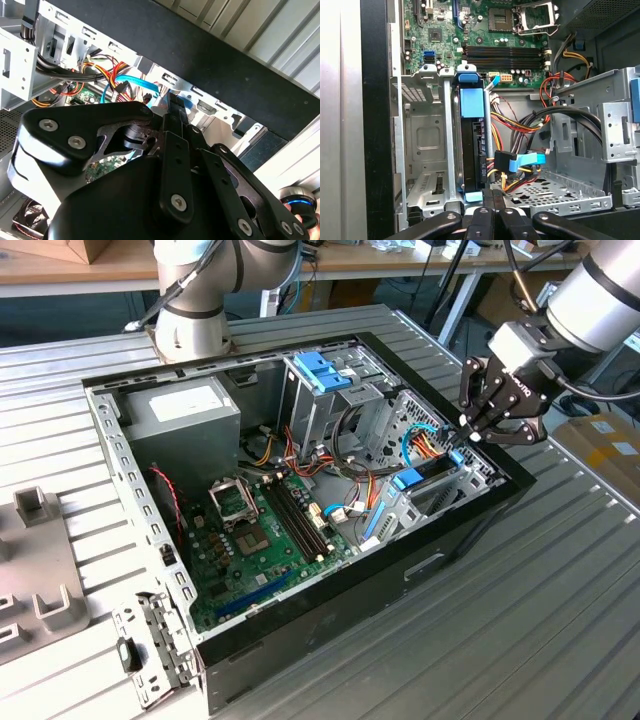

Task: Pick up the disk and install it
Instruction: 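Insert the second disk wire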

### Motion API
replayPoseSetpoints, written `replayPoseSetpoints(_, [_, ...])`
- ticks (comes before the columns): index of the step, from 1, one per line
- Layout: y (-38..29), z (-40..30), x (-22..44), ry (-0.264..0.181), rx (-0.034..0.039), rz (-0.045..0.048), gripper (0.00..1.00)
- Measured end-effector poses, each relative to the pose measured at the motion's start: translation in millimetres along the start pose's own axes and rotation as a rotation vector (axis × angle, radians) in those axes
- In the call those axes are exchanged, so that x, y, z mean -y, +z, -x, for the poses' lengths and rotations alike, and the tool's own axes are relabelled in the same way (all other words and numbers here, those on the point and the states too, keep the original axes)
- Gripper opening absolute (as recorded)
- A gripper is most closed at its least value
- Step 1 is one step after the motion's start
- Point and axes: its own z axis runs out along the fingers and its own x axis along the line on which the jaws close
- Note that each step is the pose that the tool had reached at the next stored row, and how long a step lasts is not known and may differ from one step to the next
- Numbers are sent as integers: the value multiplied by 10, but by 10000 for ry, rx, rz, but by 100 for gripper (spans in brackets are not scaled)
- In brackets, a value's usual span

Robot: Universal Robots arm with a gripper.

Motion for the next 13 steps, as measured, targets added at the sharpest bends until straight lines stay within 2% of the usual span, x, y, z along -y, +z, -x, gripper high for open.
replayPoseSetpoints(8, [0,0,1,0,0,0,11])
replayPoseSetpoints(12, [0,0,2,0,0,0,36])
replayPoseSetpoints(13, [0,0,2,0,0,0,36])
